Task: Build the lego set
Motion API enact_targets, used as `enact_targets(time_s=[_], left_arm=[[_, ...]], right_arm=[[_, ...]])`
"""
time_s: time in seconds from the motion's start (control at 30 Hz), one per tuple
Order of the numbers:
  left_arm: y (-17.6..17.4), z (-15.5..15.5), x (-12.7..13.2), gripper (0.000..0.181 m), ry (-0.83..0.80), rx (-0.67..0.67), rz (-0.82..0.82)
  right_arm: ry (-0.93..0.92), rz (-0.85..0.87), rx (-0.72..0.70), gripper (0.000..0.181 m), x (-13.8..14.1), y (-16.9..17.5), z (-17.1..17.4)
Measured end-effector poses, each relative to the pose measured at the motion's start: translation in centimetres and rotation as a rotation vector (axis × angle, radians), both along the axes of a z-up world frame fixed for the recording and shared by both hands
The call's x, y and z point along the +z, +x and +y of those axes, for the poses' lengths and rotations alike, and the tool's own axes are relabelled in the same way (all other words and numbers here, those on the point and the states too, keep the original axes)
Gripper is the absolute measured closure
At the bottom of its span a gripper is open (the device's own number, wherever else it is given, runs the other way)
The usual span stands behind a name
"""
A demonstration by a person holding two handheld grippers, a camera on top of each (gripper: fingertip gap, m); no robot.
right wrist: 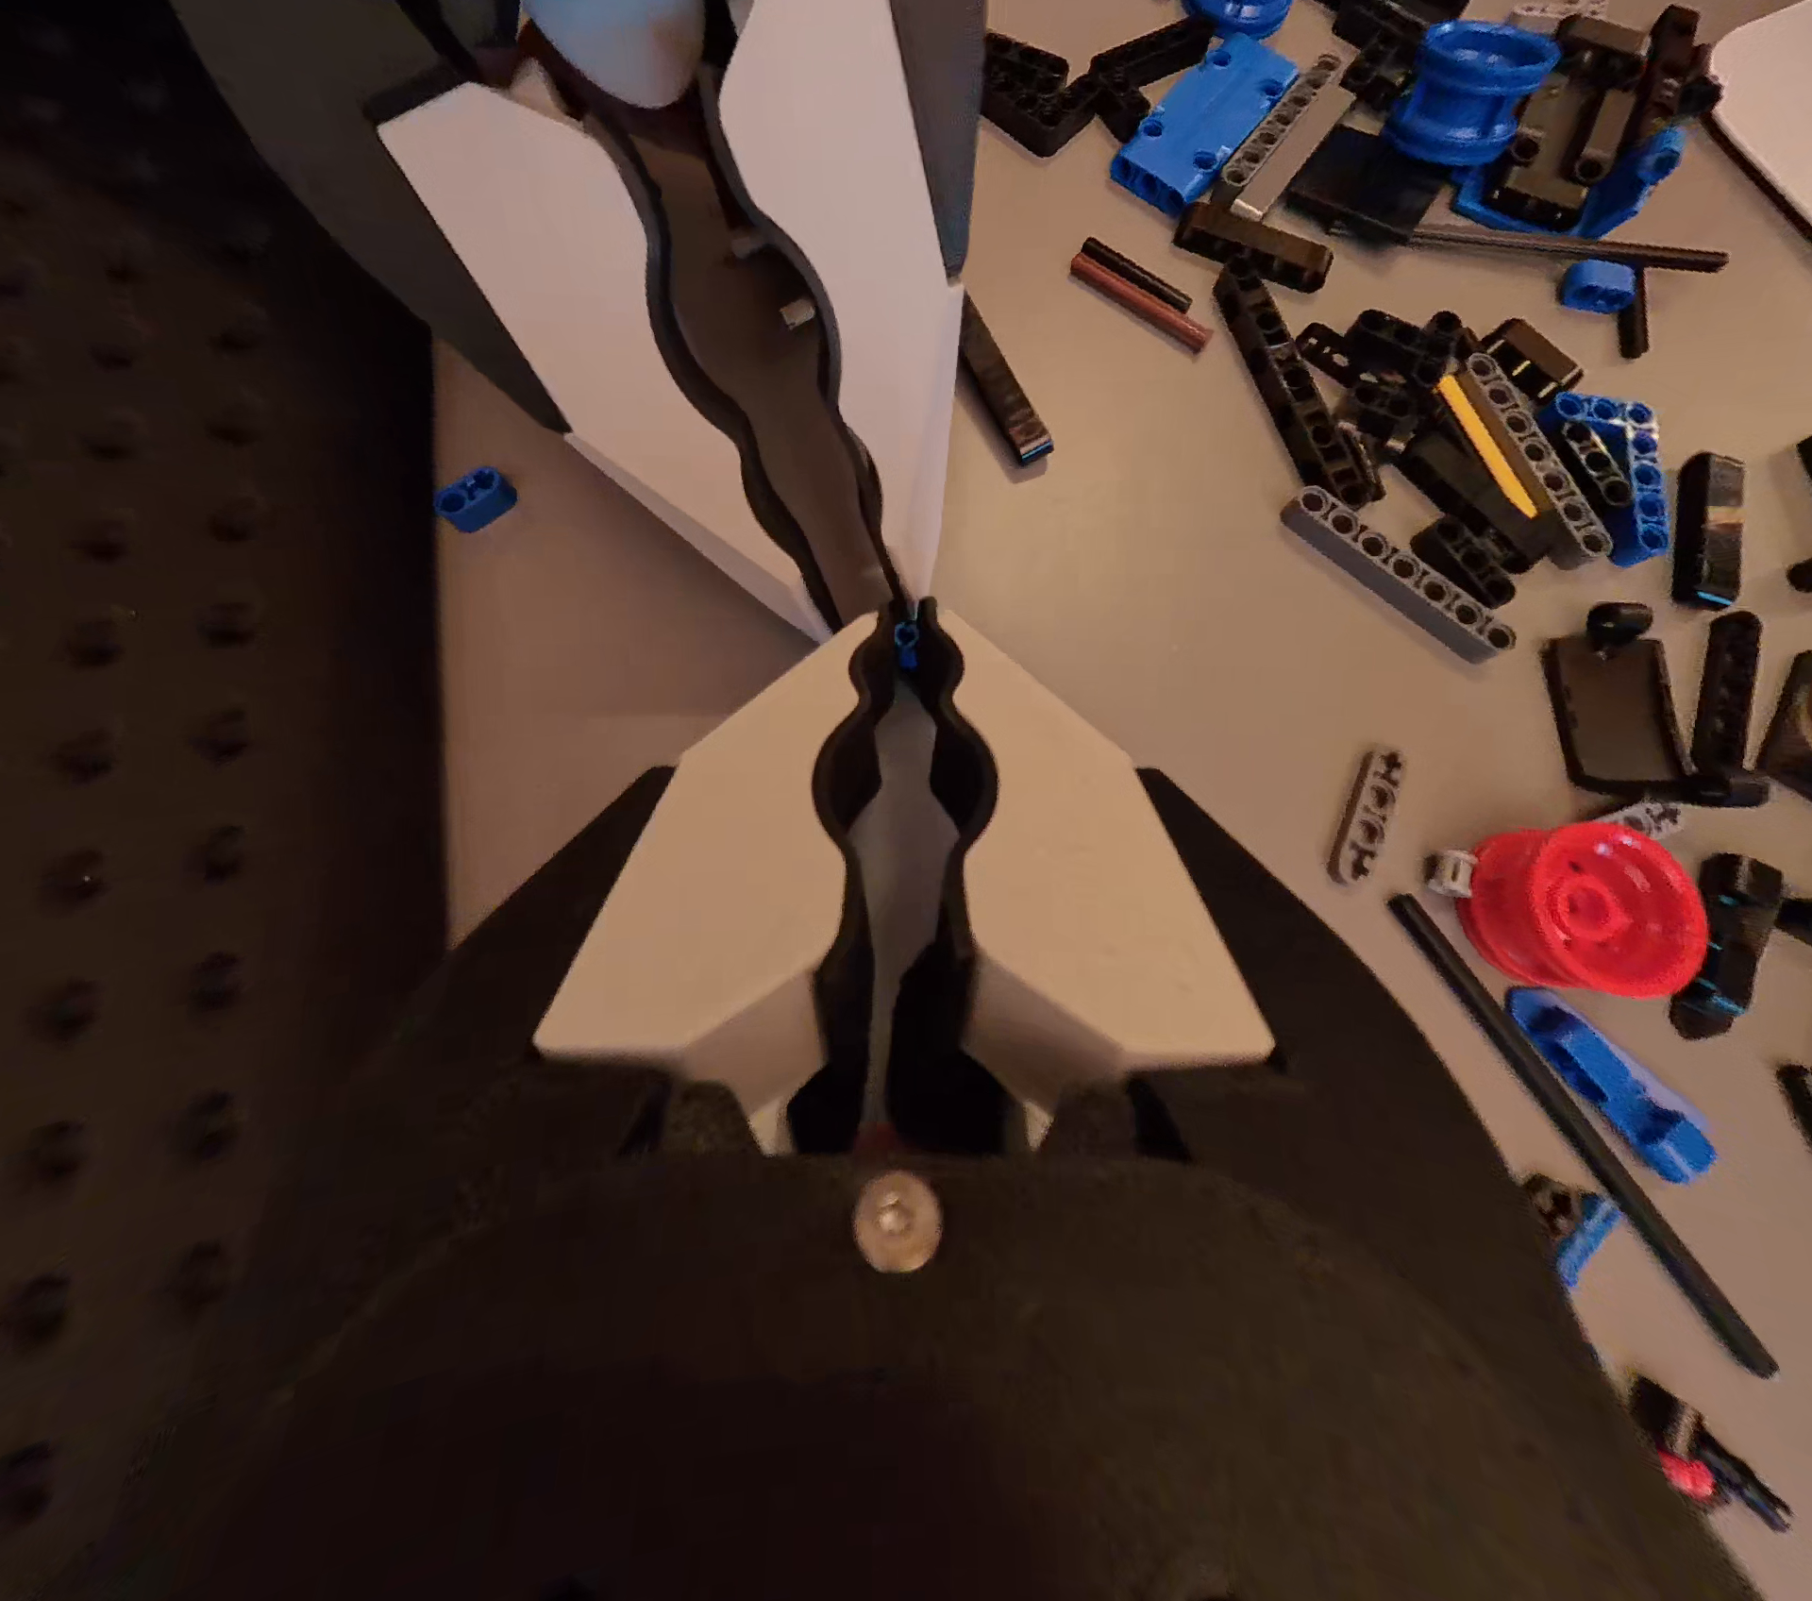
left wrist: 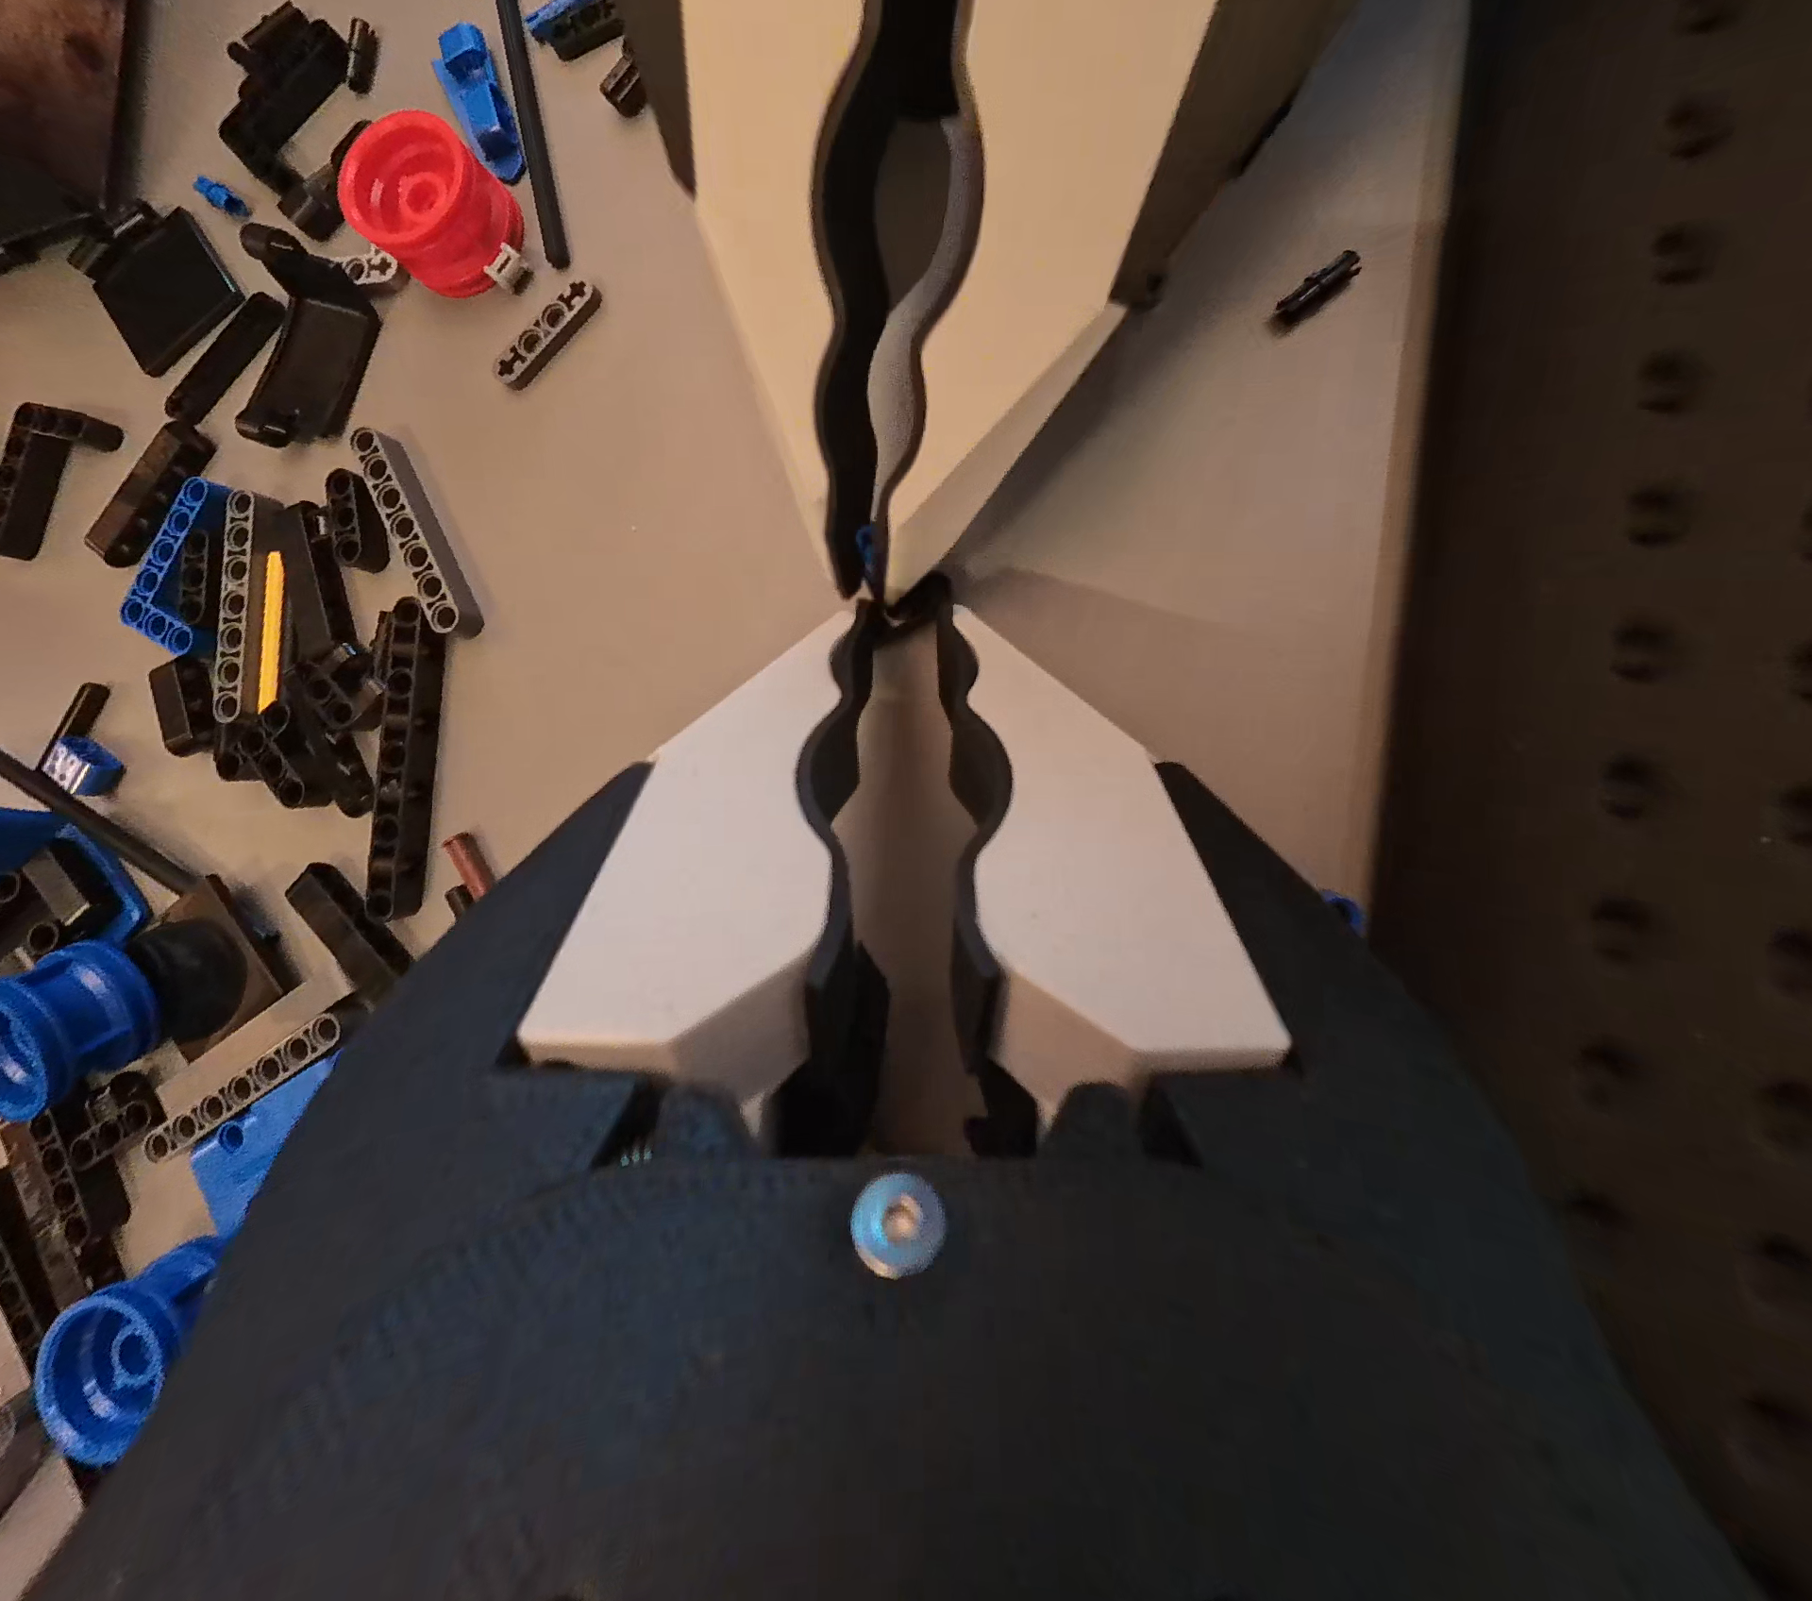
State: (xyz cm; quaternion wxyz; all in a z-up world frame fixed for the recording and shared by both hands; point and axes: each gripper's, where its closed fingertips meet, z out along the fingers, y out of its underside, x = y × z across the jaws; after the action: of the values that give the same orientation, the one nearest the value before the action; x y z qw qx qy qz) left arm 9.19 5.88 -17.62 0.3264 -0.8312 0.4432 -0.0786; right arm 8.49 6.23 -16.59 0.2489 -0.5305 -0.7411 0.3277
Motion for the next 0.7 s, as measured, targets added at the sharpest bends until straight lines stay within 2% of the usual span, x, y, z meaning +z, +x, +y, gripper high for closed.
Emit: enact_targets(time_s=[0.3,0.37,0.43,0.7], left_arm=[[0.0,0.0,0.0,0.169,0.001,0.0,0.004],[0.1,-0.1,0.0,0.168,0.002,-0.003,0.005],[0.1,-0.1,0.0,0.168,0.003,-0.006,0.008],[0.1,-0.1,0.0,0.168,0.008,-0.01,0.014]], right_arm=[[-0.114,-0.087,-0.016,0.178,-0.4,-0.2,0.0],[-0.15,-0.084,-0.02,0.17,0.2,-0.1,-0.1],[-0.18,-0.053,-0.026,0.172,1.1,0.0,0.2],[-0.066,-0.078,0.004,0.181,0.9,0.2,0.4]])
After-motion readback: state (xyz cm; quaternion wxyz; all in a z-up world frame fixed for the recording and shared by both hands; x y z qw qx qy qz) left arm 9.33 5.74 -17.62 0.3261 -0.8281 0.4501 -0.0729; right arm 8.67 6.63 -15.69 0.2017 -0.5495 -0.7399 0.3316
